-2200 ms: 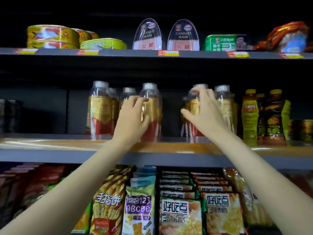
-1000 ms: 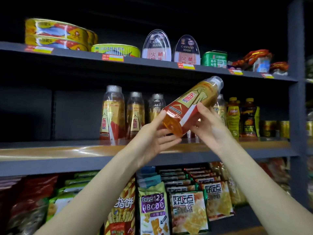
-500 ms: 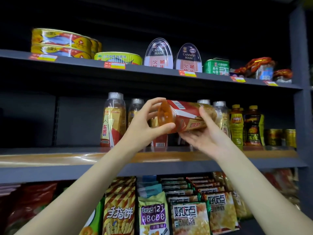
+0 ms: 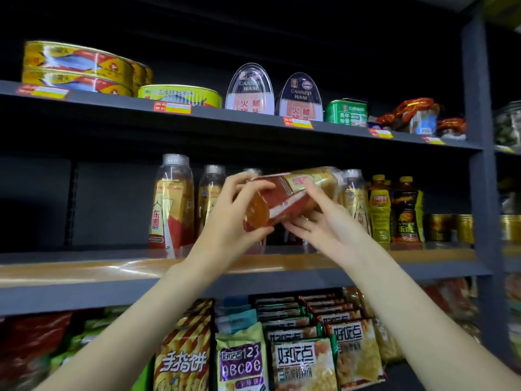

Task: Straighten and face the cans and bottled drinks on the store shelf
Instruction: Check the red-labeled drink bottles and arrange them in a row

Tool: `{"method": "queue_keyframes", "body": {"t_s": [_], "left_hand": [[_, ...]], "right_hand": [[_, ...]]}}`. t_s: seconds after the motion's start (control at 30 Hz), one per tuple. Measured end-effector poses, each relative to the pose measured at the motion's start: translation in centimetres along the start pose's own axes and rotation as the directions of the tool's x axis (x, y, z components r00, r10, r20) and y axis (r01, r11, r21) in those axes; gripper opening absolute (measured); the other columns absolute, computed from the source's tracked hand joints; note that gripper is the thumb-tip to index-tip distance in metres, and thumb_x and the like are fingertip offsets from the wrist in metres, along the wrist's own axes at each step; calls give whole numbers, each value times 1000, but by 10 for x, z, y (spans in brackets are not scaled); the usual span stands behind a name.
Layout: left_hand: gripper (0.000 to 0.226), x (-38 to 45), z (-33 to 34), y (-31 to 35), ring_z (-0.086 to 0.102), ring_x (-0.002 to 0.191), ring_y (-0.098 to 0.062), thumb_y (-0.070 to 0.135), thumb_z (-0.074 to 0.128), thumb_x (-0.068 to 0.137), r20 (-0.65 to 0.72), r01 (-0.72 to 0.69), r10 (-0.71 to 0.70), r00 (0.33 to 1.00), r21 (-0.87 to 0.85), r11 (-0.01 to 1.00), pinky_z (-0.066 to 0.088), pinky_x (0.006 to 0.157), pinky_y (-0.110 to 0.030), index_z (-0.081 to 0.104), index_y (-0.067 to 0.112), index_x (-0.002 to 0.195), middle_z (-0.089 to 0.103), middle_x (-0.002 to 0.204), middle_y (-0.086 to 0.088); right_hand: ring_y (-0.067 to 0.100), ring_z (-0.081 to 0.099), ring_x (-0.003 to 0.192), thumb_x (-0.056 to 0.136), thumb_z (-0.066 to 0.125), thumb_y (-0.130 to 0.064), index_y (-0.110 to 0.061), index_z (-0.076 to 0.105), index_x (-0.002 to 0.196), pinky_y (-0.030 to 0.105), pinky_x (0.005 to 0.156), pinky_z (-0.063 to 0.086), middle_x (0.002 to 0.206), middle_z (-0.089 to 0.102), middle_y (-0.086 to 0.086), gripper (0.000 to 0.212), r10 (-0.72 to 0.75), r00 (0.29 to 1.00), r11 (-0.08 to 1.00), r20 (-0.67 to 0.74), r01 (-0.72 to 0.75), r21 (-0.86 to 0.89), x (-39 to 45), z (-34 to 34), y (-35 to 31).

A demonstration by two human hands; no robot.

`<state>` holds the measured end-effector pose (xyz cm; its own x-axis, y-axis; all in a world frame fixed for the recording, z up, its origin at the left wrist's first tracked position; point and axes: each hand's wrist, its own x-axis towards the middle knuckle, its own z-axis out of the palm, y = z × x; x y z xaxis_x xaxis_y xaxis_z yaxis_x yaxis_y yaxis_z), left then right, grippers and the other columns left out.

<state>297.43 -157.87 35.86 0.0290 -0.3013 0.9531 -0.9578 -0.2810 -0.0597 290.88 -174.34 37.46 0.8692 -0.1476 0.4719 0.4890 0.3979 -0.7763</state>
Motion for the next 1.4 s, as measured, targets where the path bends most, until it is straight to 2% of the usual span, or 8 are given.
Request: {"method": "queue_keyframes", "body": {"t_s": [0.1, 0.27, 0.4, 0.57, 0.7, 0.97, 1.2, 1.4], "left_hand": [[64, -6, 1, -2, 33, 127, -14, 15, 77, 72, 109, -131, 122, 987, 77, 988, 41, 101, -28, 42, 31, 123, 27, 132, 6], [67, -6, -4, 8, 47, 116, 0, 19, 78, 72, 146, 285, -245, 958, -422, 861, 49, 83, -13, 39, 36, 124, 40, 127, 16], [64, -2, -4, 13, 53, 111, -7, 15, 76, 73, 166, 306, -259, 952, -431, 849, 53, 82, -19, 41, 30, 124, 43, 127, 13], [46, -8, -11, -1, 56, 109, 1, 20, 70, 80, 311, 405, -305, 900, -341, 849, 48, 95, -23, 51, 30, 120, 55, 121, 17], [58, -13, -8, -7, 55, 114, -4, 32, 71, 74, 313, 441, -348, 884, -308, 843, 46, 99, -30, 49, 28, 127, 54, 129, 9], [76, -10, 5, 3, 52, 115, -3, 40, 72, 69, 493, 485, -311, 813, -276, 830, 46, 95, -22, 36, 28, 135, 52, 128, 9], [77, -17, 7, 3, 47, 111, -6, 28, 79, 71, 164, 356, -332, 929, -147, 923, 46, 92, -22, 36, 25, 135, 46, 120, 10], [84, -18, 7, -3, 34, 118, 0, 31, 81, 67, 56, 153, -154, 987, 19, 988, 33, 96, -11, 33, 27, 135, 35, 124, 14]], "right_hand": [[27, 68, 97, 71, 72, -25, -12, 57, 107, 43, 78, 56, 104, 69, 15, 41, 28, 998, 998, -52, -24, 64, -1, -3, 6], [30, 63, 101, 75, 70, -23, -10, 53, 108, 47, 80, 53, 108, 64, 17, 39, 46, 995, 967, -92, -22, 255, -1, -7, 9], [31, 62, 107, 70, 71, -25, -11, 48, 123, 47, 79, 54, 115, 62, 18, 59, 30, 995, 960, -96, -2, 280, -1, -10, 7], [18, 62, 110, 64, 73, -15, -18, 49, 126, 33, 86, 53, 121, 63, 5, 66, -262, 964, 960, -43, 255, -117, -6, -20, -3], [2, 63, 101, 55, 81, -16, -34, 53, 110, 22, 82, 53, 105, 67, -14, 65, -469, 878, 717, 98, 443, -539, -15, -23, -4], [16, 66, 101, 52, 81, -15, -25, 54, 114, 32, 80, 56, 105, 67, -6, 68, -393, 906, 774, 157, 418, -475, -15, -19, 3], [14, 64, 106, 58, 81, -32, -25, 53, 118, 38, 92, 53, 115, 65, -4, 67, -312, 949, 828, 52, 298, -474, -15, -11, 2], [10, 67, 97, 66, 76, -14, -19, 55, 113, 25, 79, 56, 108, 68, 0, 52, -330, 943, 889, 41, 326, -321, -18, -7, 0]]}}
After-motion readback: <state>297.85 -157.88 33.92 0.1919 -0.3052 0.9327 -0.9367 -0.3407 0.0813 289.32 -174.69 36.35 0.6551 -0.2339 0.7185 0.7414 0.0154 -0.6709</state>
